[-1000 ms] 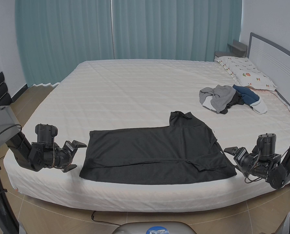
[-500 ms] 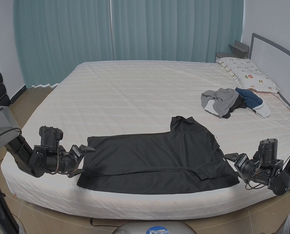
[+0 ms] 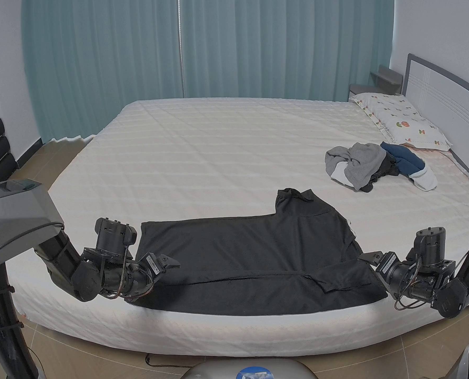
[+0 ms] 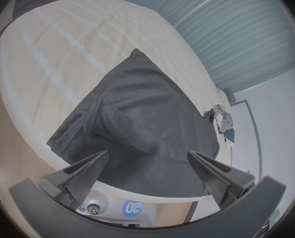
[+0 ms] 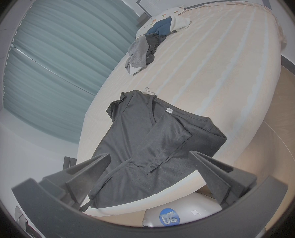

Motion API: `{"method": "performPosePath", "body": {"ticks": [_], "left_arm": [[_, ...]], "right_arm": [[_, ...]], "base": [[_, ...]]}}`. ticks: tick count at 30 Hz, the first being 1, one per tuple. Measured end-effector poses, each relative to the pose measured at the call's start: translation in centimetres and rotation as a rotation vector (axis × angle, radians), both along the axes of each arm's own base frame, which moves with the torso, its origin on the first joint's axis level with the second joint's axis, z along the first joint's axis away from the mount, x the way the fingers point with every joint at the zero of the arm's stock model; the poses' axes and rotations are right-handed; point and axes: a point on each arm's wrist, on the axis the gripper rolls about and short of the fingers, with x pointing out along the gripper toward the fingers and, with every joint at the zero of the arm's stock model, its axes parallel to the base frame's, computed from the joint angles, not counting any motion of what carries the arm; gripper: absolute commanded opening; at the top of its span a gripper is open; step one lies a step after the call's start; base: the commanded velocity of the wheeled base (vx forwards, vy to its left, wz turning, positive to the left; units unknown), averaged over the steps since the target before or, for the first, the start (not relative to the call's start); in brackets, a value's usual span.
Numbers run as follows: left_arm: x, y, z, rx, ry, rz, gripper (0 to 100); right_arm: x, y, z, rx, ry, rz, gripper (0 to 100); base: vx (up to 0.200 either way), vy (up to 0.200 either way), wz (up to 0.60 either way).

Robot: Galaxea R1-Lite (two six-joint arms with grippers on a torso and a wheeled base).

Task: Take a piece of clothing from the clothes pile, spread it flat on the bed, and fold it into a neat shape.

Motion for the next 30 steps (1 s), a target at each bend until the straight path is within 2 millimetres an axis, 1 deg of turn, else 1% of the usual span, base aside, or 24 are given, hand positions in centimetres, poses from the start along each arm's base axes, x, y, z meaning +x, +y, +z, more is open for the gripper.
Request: {"method": "performPosePath", "body": {"ticks": [5,10,14,17,20,23,26,30], "left_arm": [[0.1,-0.9,-0.9,0.023,0.014,-0.022,100],[0.5,-1.2,-1.2,0.028,0.014,-0.025,100],[1.2,-1.3,-1.3,0.038,0.008,-0.012,100],[2.1,-1.2,-1.3,0.056,-0.009,0.024,100],[3.2,-0.8,-1.3,0.066,-0.029,0.073,100],[4.4,-0.4,-1.2,0.040,-0.045,0.144,100],[5.6,0.4,-0.9,0.007,-0.062,0.217,100],[6.6,1.7,-0.6,-0.029,-0.090,0.280,100]], "right_arm": [[0.1,0.0,-0.3,-0.011,0.008,-0.010,100],[0.2,0.0,-0.4,-0.012,0.011,-0.009,100],[0.2,0.2,-0.4,-0.013,0.013,-0.005,100],[0.2,0.2,-0.5,-0.013,0.014,-0.003,100],[0.2,0.3,-0.5,-0.013,0.016,0.000,100],[0.2,0.4,-0.6,-0.013,0.016,0.001,100],[0.3,0.4,-0.6,-0.013,0.016,0.001,100],[0.3,0.4,-0.6,-0.012,0.016,0.001,100]], "base": [[0.000,0.000,0.00],[0.000,0.000,0.00],[0.000,0.000,0.00],[0.000,0.000,0.00],[0.000,0.000,0.00],[0.000,0.000,0.00],[0.000,0.000,0.00],[0.000,0.000,0.00]]}}
